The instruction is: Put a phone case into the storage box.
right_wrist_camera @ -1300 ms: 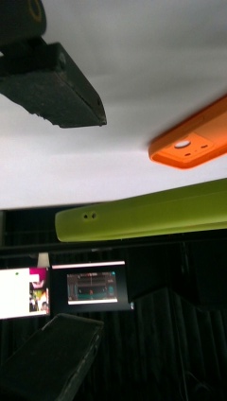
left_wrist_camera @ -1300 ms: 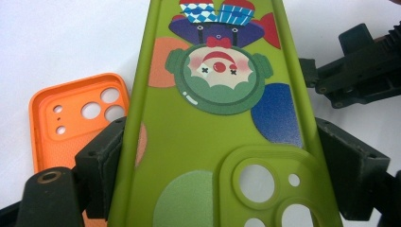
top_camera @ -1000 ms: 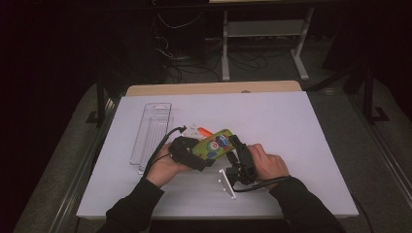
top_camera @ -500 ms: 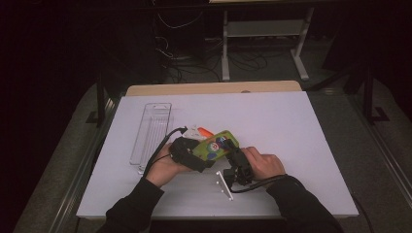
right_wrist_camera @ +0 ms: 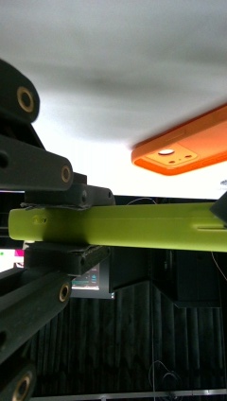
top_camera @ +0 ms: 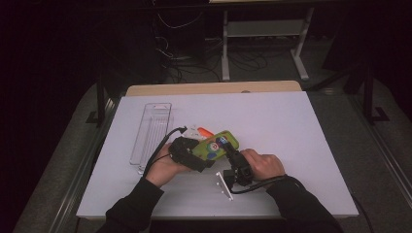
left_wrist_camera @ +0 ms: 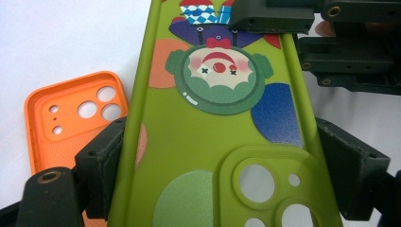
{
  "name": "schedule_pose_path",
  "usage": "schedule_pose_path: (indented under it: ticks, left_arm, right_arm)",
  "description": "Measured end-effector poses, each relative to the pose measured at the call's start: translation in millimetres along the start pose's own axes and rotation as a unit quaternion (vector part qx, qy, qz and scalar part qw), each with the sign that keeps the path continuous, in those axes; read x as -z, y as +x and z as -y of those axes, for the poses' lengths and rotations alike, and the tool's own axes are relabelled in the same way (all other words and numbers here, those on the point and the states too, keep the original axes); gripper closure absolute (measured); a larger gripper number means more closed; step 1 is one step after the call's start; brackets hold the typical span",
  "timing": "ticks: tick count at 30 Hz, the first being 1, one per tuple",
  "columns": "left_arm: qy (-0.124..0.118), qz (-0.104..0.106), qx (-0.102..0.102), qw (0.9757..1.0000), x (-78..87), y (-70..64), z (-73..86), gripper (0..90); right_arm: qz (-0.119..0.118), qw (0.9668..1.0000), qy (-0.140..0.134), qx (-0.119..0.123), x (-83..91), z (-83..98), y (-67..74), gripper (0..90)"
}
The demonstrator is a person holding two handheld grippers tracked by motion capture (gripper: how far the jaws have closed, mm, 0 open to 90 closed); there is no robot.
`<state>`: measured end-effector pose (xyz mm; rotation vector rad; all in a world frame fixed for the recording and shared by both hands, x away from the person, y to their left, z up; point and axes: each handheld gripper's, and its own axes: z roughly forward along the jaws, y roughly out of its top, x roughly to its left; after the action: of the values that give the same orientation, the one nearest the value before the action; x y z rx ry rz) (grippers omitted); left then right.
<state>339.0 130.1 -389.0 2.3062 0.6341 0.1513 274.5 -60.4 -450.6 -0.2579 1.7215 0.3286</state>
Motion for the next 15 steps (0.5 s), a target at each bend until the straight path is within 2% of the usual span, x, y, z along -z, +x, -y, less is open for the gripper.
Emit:
schedule_pose_path:
  ticks: [6,8,9,10,11,13,14,15]
  left_arm:
    - [-0.001,0.002,0.002,1.0000,-0.5,0.0,0.2,15.6]
    - [-0.005,0.007,0.006,0.9999,-1.1,0.9,0.7,15.5]
    - [-0.014,0.009,0.017,0.9997,-2.2,-0.2,1.1,15.5]
    - [-0.003,0.011,0.006,0.9999,-0.8,2.3,1.2,15.4]
    - [-0.016,0.014,0.020,0.9996,-2.4,1.0,1.8,15.3]
    - [-0.023,0.019,0.027,0.9992,-2.5,2.0,3.2,14.5]
    - [-0.025,0.020,0.021,0.9993,-1.9,2.9,4.2,14.5]
    - [-0.035,0.005,0.020,0.9992,-1.3,1.8,5.2,12.3]
  right_arm:
    - [-0.001,1.0000,0.003,0.002,0.3,-0.9,1.2,75.2]
    - [-0.007,1.0000,0.001,0.002,0.7,-0.3,-0.1,75.5]
    - [-0.007,1.0000,0.001,0.002,0.7,-0.3,-0.1,75.5]
    - [-0.010,1.0000,0.001,0.001,0.8,-0.4,-0.1,75.6]
    - [-0.010,0.9999,0.001,0.000,0.8,-0.6,0.0,75.7]
    - [-0.011,0.9999,0.000,-0.004,0.8,-0.4,-0.6,75.7]
    - [-0.011,0.9999,0.000,-0.004,0.8,-0.4,-0.6,75.7]
    - [-0.008,0.9999,0.000,-0.006,0.8,-0.1,-1.6,75.8]
